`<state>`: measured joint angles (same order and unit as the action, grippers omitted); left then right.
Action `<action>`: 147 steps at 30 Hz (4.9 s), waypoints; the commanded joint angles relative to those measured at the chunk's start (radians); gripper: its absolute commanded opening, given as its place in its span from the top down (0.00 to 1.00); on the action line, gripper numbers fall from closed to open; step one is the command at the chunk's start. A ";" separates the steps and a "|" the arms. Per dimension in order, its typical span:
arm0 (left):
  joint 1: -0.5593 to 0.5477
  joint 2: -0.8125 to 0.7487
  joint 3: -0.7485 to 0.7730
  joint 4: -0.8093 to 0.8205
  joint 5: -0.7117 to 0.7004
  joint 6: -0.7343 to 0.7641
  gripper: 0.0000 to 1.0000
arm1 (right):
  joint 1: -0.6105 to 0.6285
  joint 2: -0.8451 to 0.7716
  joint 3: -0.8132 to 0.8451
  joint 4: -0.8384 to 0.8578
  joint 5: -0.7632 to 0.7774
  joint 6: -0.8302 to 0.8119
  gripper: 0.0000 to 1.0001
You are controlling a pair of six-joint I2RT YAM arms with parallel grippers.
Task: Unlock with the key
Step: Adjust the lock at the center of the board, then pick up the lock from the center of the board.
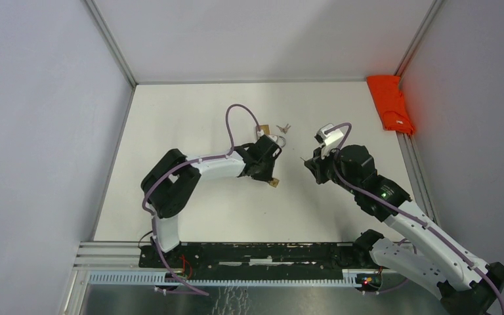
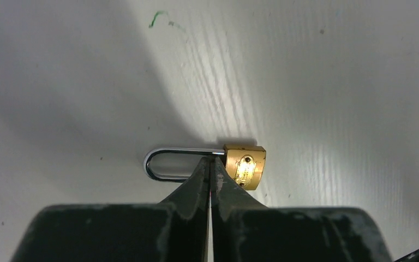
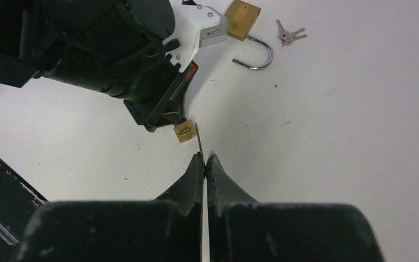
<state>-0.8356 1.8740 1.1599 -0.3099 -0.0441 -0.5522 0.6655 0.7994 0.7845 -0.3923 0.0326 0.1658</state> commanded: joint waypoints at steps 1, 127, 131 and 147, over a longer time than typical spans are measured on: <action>0.008 0.061 0.043 0.032 -0.037 -0.059 0.95 | -0.001 -0.017 0.048 -0.010 0.039 -0.017 1.00; -0.007 0.157 0.207 -0.166 0.007 0.701 0.91 | -0.003 -0.045 0.129 -0.027 0.105 -0.017 1.00; -0.006 0.051 0.211 -0.174 -0.021 0.704 0.92 | -0.004 -0.059 0.141 -0.041 0.175 -0.017 1.00; -0.036 -0.546 0.184 -0.170 0.244 0.726 0.92 | -0.004 -0.017 0.232 -0.094 0.184 0.008 1.00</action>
<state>-0.8562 1.4284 1.3525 -0.4923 0.0418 0.1696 0.6651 0.7559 0.9707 -0.4835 0.2882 0.1551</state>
